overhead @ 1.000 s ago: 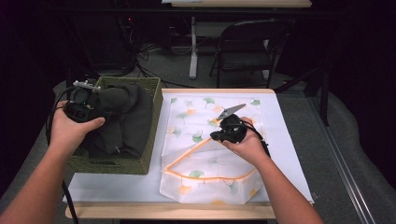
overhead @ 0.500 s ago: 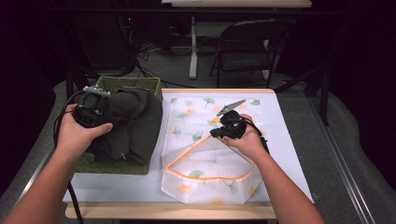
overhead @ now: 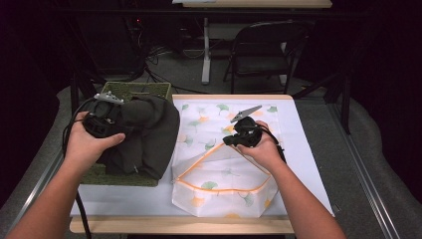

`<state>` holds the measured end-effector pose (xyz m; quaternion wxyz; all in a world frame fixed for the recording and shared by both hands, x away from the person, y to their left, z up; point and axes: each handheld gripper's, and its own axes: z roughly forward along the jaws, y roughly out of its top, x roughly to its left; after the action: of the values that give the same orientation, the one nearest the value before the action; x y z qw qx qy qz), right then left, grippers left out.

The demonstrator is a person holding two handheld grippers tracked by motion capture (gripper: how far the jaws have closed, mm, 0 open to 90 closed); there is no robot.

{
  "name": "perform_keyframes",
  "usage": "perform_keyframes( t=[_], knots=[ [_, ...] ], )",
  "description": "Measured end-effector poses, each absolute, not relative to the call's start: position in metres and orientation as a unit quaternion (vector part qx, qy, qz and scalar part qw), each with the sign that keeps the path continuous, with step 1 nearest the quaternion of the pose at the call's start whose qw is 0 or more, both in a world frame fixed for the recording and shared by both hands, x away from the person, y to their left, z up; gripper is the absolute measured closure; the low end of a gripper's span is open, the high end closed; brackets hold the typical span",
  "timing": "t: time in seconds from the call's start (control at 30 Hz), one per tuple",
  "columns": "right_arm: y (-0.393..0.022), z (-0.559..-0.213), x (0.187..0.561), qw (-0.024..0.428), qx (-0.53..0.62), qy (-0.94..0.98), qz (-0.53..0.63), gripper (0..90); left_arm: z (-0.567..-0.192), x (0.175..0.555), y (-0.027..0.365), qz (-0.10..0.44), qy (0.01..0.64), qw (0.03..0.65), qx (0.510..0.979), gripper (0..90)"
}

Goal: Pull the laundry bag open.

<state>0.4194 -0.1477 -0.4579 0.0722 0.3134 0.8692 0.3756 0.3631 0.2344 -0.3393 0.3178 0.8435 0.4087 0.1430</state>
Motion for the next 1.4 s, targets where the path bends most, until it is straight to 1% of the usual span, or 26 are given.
perform_keyframes(
  t=[0.47,0.83,1.13,1.17,1.4],
  knots=[
    [-0.148,-0.458,0.422,0.073,0.317,0.867,0.378,89.1,-0.337,0.354,0.203,0.13,0.373,0.335,0.856,53.4],
    [-0.151,-0.458,0.424,0.073,0.321,0.864,0.382,89.2,-0.337,0.345,0.179,0.121,0.349,0.328,0.869,53.3],
    [-0.149,-0.458,0.424,0.072,0.319,0.865,0.38,89.2,-0.344,0.342,0.165,0.106,0.331,0.335,0.876,53.3],
    [-0.149,-0.458,0.424,0.072,0.319,0.865,0.38,89.1,-0.35,0.338,0.151,0.093,0.313,0.339,0.882,53.3],
    [-0.15,-0.457,0.424,0.072,0.318,0.865,0.382,89.1,-0.35,0.338,0.151,0.093,0.313,0.339,0.882,53.3]
  ],
)
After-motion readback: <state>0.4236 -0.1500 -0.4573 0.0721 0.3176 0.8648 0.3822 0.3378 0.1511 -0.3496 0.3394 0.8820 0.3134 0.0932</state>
